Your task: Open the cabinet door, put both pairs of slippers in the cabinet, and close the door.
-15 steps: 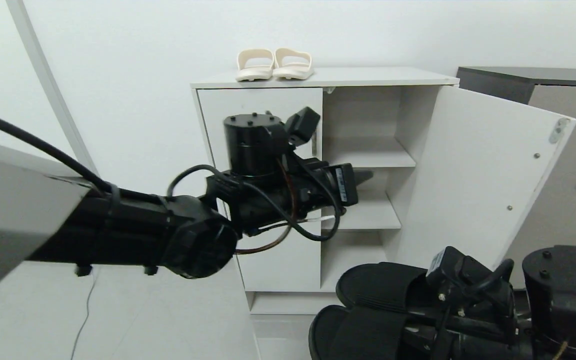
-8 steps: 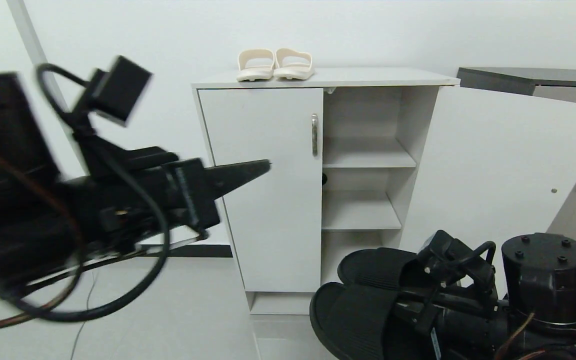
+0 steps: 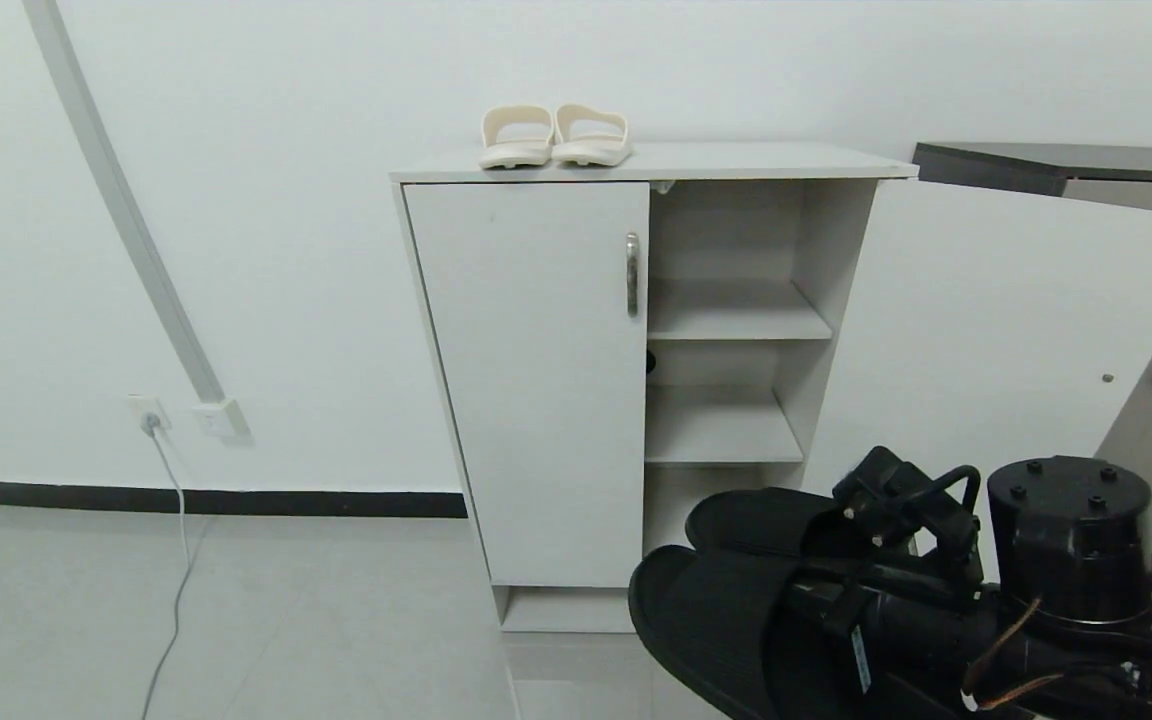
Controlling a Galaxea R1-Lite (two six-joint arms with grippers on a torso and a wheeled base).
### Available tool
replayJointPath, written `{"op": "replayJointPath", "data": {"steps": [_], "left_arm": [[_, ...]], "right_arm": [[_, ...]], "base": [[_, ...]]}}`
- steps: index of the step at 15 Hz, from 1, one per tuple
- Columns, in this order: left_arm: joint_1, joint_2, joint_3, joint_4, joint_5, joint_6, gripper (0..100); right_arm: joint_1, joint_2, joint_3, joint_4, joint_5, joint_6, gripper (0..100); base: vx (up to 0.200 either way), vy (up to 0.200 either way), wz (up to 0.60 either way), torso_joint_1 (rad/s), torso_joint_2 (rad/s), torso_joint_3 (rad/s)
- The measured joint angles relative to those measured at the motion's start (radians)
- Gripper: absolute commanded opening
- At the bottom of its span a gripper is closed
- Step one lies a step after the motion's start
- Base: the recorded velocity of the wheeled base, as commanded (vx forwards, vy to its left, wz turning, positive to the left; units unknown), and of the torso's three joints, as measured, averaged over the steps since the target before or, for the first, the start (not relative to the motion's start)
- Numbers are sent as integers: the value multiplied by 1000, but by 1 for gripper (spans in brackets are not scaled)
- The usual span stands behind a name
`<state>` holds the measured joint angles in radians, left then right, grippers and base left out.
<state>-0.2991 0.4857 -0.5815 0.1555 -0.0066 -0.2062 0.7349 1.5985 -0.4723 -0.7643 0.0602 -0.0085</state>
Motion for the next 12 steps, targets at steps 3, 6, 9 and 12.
{"op": "replayJointPath", "data": {"steps": [3, 6, 9, 12], "left_arm": [[65, -159, 199, -1, 93, 23, 0], [140, -254, 369, -59, 204, 81, 0], [222, -356, 521, -179, 259, 139, 0], [284, -441, 573, -197, 230, 199, 0]], "right_arm": [[-6, 8, -1, 1, -1, 0, 0], [-7, 10, -3, 0, -2, 0, 0], [-4, 11, -2, 2, -1, 0, 0], [-4, 14, -2, 1, -1, 0, 0]], "base": [[0, 0, 0, 0, 0, 0], [0, 0, 0, 0, 0, 0], [0, 0, 0, 0, 0, 0], [0, 0, 0, 0, 0, 0]]}}
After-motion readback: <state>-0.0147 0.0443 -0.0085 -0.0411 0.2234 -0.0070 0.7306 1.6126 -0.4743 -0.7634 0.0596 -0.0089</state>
